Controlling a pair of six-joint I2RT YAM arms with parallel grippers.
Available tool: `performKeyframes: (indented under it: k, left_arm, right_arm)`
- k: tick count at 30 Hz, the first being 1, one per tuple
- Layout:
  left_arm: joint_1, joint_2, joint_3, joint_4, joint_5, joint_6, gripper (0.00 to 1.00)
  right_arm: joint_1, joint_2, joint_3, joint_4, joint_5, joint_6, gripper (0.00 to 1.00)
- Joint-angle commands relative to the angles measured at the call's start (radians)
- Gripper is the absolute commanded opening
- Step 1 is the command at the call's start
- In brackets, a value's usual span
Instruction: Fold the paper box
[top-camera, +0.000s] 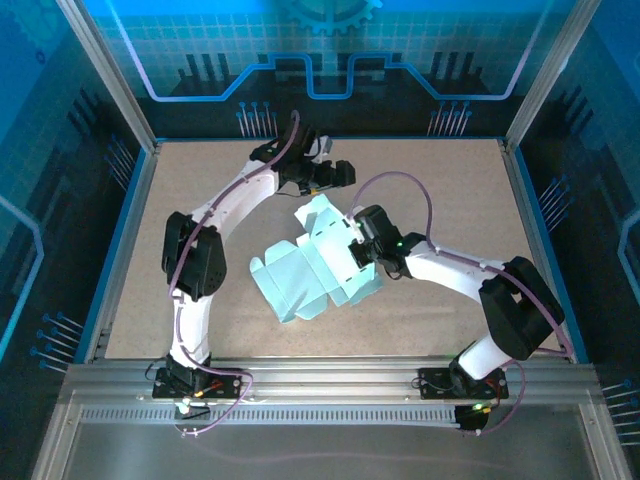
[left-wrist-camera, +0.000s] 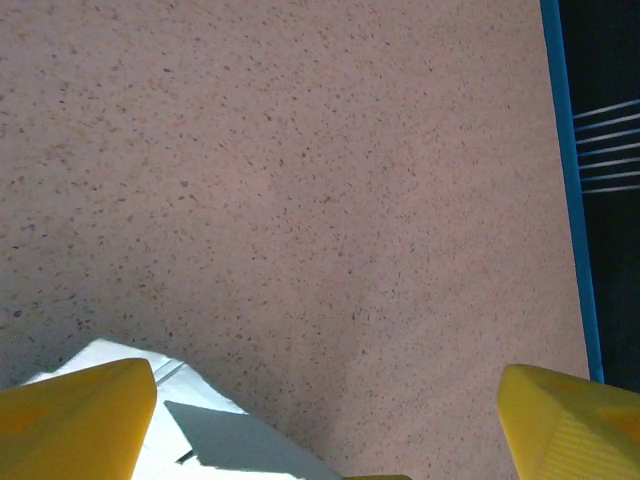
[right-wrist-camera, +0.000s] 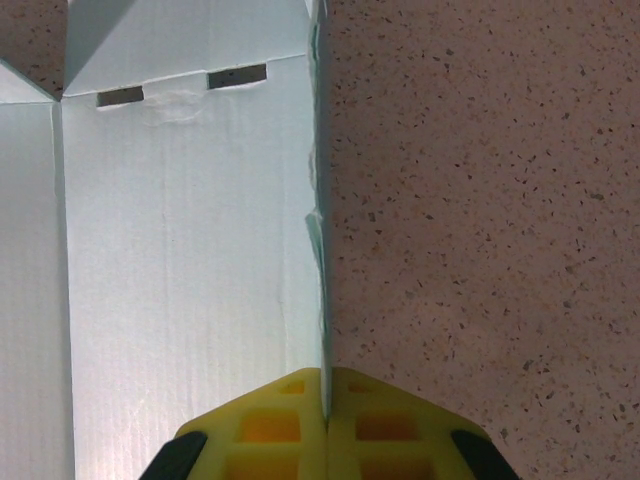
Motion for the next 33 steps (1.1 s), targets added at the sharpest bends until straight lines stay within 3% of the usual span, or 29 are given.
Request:
performKeyframes:
  k: [1, 21, 33]
  left_arm:
    - [0.000, 0.055, 0.070, -0.095, 0.063, 0.067, 0.88]
    - [-0.047, 0.030, -0.002, -0.159, 0.113, 0.079, 0.72]
    - [-0.050, -0.019, -0.107, -0.106, 0.113, -0.058, 0.59]
  right_arm:
    - [0.022, -0.008, -0.001, 0.034, 0.017, -0.012, 0.00]
    - [0.020, 0.007, 0.021, 0.011, 0.059, -0.004, 0.00]
    - [0.020, 0.007, 0.029, 0.010, 0.061, -0.005, 0.00]
